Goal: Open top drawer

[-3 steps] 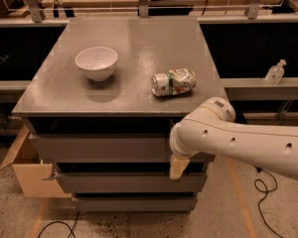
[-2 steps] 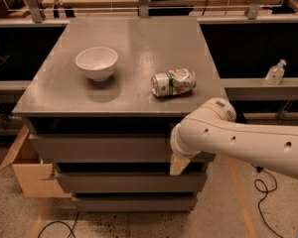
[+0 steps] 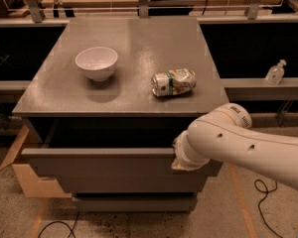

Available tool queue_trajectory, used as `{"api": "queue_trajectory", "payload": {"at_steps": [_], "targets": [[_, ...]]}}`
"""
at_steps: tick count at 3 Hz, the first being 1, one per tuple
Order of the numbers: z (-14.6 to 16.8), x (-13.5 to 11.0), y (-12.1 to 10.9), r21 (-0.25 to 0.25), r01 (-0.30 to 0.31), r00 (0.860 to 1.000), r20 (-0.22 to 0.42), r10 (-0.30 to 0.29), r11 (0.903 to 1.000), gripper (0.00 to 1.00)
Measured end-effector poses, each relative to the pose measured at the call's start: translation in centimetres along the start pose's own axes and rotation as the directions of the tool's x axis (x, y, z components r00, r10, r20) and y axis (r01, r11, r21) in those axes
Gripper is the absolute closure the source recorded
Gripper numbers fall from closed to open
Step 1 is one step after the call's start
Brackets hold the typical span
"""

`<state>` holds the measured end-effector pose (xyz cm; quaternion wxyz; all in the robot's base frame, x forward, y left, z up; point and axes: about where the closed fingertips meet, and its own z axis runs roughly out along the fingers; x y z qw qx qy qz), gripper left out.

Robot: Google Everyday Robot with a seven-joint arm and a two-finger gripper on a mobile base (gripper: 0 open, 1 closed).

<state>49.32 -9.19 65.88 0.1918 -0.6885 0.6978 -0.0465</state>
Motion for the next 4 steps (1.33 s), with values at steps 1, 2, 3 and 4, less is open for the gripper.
{"api": "queue_trajectory", "payload": {"at_steps": [1,2,3,4], "targets": [[-1.7,0.2,2.2,-0.04,-0.026,1.0,0.011,0.026,0.9989,0.88],[-2.8,0.3,3.9,-0.08,-0.051,0.999,0.015,0.052,0.9955,1.0],[-2.8,0.3,3.9,-0.08,-0.051,0.999,0.015,0.052,0.9955,1.0],[-3.4,0.1,5.0,-0.114,-0.062,0.997,0.035,0.066,0.9916,1.0]]}}
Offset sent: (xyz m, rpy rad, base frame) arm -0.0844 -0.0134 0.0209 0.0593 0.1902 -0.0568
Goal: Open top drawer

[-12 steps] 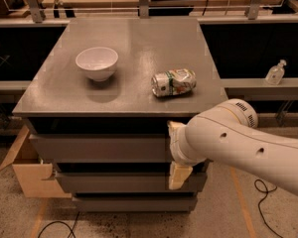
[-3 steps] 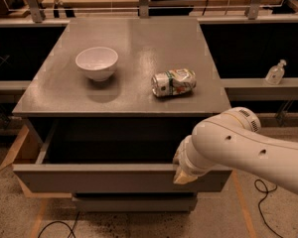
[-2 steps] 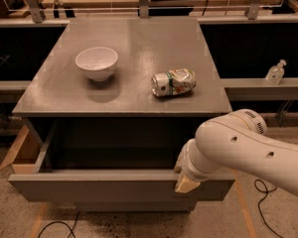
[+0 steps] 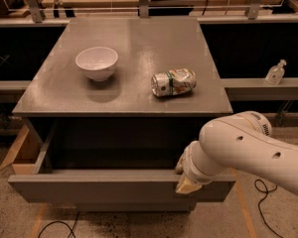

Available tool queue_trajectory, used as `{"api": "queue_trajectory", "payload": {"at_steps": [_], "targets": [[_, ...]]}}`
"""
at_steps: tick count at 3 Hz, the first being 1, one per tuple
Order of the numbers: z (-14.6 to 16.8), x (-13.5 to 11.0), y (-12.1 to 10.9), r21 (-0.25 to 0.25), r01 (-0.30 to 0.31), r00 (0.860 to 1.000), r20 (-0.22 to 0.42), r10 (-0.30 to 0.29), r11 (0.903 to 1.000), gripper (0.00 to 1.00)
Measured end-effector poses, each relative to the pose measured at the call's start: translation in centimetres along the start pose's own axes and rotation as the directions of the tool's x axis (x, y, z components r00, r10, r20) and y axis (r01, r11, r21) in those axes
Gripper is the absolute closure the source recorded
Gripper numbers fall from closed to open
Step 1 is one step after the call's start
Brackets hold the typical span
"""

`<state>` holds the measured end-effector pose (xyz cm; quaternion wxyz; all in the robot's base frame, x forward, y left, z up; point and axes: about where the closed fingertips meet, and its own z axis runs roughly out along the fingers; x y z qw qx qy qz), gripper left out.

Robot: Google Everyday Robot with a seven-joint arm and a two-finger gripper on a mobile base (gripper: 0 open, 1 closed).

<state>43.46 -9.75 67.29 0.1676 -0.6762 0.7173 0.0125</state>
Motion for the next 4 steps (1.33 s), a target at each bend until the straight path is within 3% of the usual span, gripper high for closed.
{"api": "queue_trajectory", "payload": {"at_steps": [3,4], "targets": [[-0.2,-0.11,0.05,0.003,0.003,1.0,-0.001,-0.003,1.0,0.35],[-0.28,-0.15,0.05,0.004,0.005,1.0,-0.002,-0.005,1.0,0.29]]}}
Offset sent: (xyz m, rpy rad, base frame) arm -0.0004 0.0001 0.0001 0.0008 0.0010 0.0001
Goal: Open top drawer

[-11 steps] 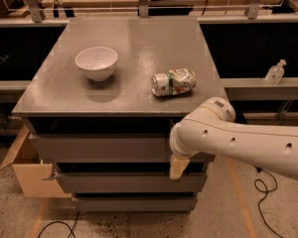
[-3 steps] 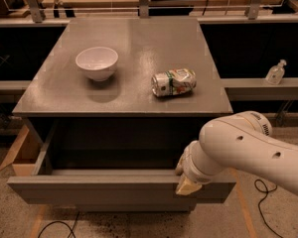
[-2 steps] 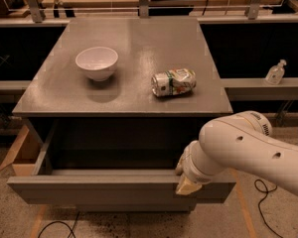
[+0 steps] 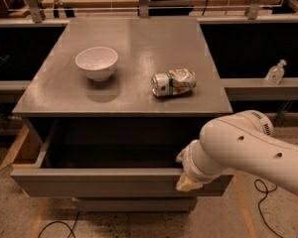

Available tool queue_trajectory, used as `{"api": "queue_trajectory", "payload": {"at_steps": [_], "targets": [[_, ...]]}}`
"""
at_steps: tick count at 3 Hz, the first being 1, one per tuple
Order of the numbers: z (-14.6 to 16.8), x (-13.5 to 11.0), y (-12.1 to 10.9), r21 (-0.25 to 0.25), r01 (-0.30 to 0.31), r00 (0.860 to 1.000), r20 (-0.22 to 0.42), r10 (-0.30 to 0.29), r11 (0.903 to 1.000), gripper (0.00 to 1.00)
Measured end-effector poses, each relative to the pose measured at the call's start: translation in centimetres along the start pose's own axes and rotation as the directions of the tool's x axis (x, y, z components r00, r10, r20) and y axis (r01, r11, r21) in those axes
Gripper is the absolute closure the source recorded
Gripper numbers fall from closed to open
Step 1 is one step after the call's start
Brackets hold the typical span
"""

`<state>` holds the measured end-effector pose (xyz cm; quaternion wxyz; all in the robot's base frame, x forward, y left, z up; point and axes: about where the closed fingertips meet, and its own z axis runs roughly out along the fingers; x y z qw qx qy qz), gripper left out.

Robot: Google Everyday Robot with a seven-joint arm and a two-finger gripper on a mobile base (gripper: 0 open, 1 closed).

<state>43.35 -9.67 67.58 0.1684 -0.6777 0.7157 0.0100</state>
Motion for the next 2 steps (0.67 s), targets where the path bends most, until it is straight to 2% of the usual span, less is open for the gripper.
{"api": "queue_trajectory", "payload": {"at_steps": [1,2], "targets": [[0.4,0.7,0.5,-0.003,-0.027,0.999,-0.018,0.027,0.9996,0.53],[1.0,2.1,2.0,-0.027,-0.081,0.996,-0.033,0.08,0.9963,0.76]]}}
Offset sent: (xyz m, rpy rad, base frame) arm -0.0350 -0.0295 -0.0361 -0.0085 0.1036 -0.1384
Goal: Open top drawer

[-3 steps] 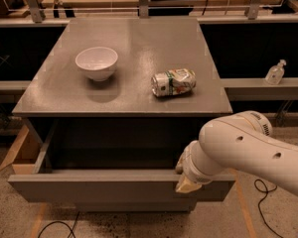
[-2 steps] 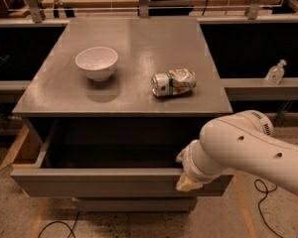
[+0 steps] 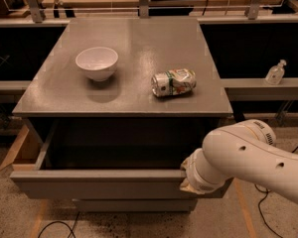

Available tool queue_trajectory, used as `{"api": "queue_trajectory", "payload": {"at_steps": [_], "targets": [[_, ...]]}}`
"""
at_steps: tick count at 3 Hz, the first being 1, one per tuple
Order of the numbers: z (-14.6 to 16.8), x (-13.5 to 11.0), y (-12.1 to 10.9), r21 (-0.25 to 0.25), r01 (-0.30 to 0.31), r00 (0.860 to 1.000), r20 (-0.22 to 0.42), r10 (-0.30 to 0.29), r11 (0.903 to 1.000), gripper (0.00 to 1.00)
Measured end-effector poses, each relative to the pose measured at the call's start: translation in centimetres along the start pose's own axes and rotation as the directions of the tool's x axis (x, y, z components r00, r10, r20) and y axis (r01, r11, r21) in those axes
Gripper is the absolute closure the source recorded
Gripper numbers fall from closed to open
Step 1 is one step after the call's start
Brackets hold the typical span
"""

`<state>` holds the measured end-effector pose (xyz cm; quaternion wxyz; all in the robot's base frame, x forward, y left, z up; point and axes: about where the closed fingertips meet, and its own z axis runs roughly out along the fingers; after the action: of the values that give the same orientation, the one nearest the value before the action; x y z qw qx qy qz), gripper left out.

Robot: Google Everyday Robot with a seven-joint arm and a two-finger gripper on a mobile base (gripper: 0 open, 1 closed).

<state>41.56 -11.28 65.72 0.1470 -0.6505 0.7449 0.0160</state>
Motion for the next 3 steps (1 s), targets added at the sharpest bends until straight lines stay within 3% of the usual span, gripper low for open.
{"api": "queue_trajectory", "payload": {"at_steps": [1,3], "targets": [[-0.37,1.01,1.91,-0.016,-0.037,0.999,-0.021,0.036,0.9992,0.98],[-0.38,1.01,1.92,-0.016,-0.037,0.999,-0.022,0.036,0.9992,1.0]]}}
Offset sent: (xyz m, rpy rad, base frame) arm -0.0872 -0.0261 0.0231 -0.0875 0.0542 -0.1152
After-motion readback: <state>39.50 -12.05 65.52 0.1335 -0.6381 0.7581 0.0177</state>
